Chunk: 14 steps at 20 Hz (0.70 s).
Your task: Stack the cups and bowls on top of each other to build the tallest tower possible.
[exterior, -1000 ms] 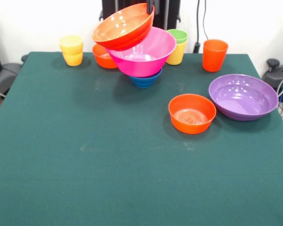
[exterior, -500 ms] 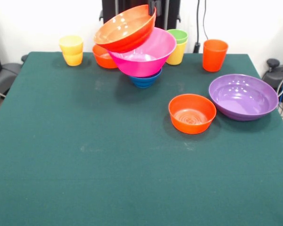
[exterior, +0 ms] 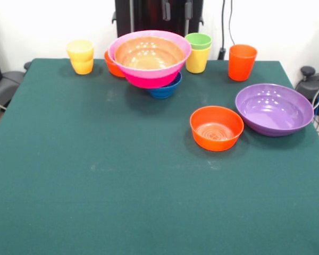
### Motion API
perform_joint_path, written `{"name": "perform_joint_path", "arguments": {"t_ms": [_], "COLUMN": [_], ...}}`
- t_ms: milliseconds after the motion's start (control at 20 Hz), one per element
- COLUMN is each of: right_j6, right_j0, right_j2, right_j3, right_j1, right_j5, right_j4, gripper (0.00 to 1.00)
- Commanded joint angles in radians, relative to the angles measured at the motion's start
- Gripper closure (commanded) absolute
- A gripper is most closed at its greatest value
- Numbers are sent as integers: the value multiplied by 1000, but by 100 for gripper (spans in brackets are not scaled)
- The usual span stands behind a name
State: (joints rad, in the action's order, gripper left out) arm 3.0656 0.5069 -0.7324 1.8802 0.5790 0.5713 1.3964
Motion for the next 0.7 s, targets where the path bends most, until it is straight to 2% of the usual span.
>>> {"name": "perform_joint_path", "arguments": {"t_ms": [50,700], "right_j6": [-314,-338], "right_j0": [-17,-17], "right_j2": [140,139], "right_j3": [-4,-5], "right_j1": [-5,5], "right_j5": [-84,-83], "right_j4": [-55,-57], "gripper": [0,0]}}
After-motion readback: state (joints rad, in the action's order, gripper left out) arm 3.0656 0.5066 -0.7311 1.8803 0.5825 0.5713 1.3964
